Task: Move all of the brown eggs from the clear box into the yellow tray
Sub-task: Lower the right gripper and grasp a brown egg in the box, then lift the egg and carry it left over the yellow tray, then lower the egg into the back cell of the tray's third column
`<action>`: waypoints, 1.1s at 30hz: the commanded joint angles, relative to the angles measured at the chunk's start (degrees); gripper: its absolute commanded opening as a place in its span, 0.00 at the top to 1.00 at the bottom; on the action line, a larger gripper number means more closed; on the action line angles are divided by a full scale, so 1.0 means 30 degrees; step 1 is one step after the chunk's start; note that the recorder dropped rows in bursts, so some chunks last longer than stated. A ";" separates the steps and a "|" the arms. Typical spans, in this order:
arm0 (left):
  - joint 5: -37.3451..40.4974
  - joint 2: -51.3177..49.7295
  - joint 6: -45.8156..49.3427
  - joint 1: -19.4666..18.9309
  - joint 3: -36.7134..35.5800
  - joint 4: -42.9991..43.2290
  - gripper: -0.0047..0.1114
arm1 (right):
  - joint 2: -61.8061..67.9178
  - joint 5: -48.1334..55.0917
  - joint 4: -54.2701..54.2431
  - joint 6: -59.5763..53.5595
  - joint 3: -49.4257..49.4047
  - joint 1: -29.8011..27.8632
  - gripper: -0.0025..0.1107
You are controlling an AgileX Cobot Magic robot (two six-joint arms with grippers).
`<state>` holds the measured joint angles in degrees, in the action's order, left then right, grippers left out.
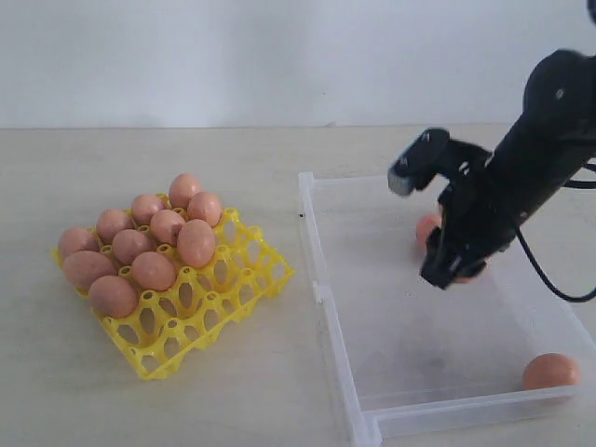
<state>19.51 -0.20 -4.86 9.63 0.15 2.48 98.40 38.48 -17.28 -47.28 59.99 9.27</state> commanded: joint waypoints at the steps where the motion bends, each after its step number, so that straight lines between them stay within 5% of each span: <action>1: -0.0057 0.0067 -0.0022 0.0087 -0.0049 -0.0052 0.92 | -0.2362 -0.1069 -0.8031 -0.0044 0.0058 -0.0036 0.98; 7: -0.0057 0.0067 -0.0022 0.0087 -0.0049 -0.0052 0.92 | -0.3250 -0.1146 -1.9138 -0.4665 0.0023 0.0150 0.98; 10: -0.0057 0.0067 -0.0022 0.0087 -0.0049 -0.0052 0.92 | -0.3250 -0.0314 -2.6704 -0.9871 -0.0193 0.1367 0.98; 18: -0.0057 0.0067 -0.0022 0.0087 -0.0049 -0.0052 0.92 | 0.1948 0.8673 -2.7555 -1.3402 0.0801 0.2651 0.98; 23: -0.0057 0.0067 -0.0022 0.0087 -0.0049 -0.0052 0.92 | 0.4827 0.7653 -2.7555 -1.2892 0.2601 0.2755 0.98; 28: -0.0057 0.0067 -0.0022 0.0087 -0.0049 -0.0052 0.92 | 0.3113 -0.1769 -1.4600 -1.1677 0.3284 0.5710 0.98; 33: -0.0057 0.0067 -0.0022 0.0087 -0.0049 -0.0052 0.92 | 0.2666 -1.0285 0.1481 -0.0697 0.3284 0.9207 0.98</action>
<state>19.51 -0.20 -4.86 9.63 0.15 2.48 107.65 20.17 -34.03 -65.63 69.51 33.32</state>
